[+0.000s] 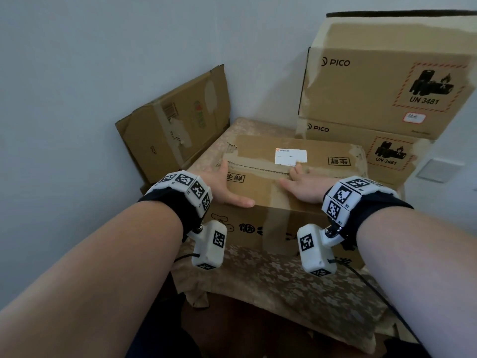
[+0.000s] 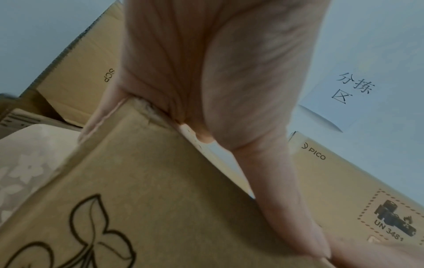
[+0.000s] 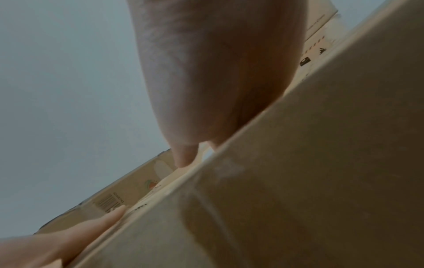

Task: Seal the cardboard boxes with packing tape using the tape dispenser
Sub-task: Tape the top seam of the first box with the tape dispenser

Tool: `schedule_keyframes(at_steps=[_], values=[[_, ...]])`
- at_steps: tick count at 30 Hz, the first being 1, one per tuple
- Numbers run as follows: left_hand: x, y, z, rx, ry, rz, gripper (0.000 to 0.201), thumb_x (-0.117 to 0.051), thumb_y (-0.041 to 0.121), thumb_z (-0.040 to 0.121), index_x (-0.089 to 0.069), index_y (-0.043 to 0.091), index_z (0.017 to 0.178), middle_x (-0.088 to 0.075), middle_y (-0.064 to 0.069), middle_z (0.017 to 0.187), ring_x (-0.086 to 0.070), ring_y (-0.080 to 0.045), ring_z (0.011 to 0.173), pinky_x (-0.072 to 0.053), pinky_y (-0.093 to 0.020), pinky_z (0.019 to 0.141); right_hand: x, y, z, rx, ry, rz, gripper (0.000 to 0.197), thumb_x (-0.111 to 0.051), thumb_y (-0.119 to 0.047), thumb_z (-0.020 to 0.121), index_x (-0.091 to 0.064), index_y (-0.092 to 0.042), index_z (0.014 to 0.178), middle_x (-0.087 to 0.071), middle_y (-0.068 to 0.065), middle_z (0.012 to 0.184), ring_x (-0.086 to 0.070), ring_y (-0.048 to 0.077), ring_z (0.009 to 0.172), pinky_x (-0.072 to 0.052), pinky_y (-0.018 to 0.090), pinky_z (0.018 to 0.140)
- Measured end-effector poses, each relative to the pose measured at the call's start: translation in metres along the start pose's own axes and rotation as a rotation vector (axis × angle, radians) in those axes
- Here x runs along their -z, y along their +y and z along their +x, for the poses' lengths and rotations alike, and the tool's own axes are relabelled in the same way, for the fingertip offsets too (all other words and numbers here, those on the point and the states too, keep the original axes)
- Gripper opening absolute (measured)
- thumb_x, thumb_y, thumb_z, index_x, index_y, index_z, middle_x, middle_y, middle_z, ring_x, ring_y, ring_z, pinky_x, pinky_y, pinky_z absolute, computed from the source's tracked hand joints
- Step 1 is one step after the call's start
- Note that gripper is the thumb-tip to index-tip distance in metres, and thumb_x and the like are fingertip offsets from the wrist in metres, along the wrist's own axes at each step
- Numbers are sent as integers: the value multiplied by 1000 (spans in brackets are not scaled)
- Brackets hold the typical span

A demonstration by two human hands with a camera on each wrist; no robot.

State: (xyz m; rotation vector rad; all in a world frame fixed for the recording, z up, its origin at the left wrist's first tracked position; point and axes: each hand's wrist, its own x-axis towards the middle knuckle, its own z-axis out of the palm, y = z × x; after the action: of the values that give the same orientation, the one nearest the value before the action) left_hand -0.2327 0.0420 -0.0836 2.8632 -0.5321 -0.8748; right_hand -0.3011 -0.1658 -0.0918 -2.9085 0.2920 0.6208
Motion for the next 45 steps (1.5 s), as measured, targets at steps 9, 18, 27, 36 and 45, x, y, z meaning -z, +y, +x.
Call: schedule_keyframes(at_steps=[9, 18, 27, 36, 45], values=[[18, 59, 0, -13, 187, 217, 95, -33, 72, 87, -1, 12, 153, 8, -8, 160, 4, -33, 147, -9, -52, 118, 1, 38, -11, -42, 89, 33, 61, -13, -51, 100, -21, -16, 150, -13, 11, 159, -9, 33, 147, -19, 55, 115], [-14, 83, 22, -16, 117, 232, 78, -22, 59, 97, 2, 11, 153, 6, -4, 161, -7, -24, 147, -12, -46, 116, -9, 46, -8, -6, 83, -43, 64, -14, -52, 101, -12, -15, 153, -6, 6, 161, -11, 26, 147, -19, 50, 115], [-7, 77, 10, 99, 149, 194, 79, -21, 63, 95, -3, 13, 153, 5, -6, 161, -4, -25, 148, -6, -50, 116, -8, 55, -14, -9, 107, 4, 64, -11, -53, 100, -5, -19, 155, 6, 6, 162, 1, 24, 149, -4, 48, 118], [-12, 66, 11, 130, 168, 182, 80, -20, 64, 95, -1, 13, 153, 7, -8, 161, -2, -25, 148, -6, -50, 116, -11, 60, -14, -37, 100, 8, 68, -10, -55, 99, 0, -18, 155, 10, 6, 161, 4, 23, 149, 0, 46, 118], [-14, 47, 27, 141, 227, 100, 86, -22, 64, 94, 3, 5, 152, 7, -11, 160, 4, -23, 148, -1, -42, 118, -18, 65, -13, -172, 163, 11, 76, -10, -63, 95, 1, -16, 155, 10, 7, 161, 6, 24, 149, 4, 46, 118]])
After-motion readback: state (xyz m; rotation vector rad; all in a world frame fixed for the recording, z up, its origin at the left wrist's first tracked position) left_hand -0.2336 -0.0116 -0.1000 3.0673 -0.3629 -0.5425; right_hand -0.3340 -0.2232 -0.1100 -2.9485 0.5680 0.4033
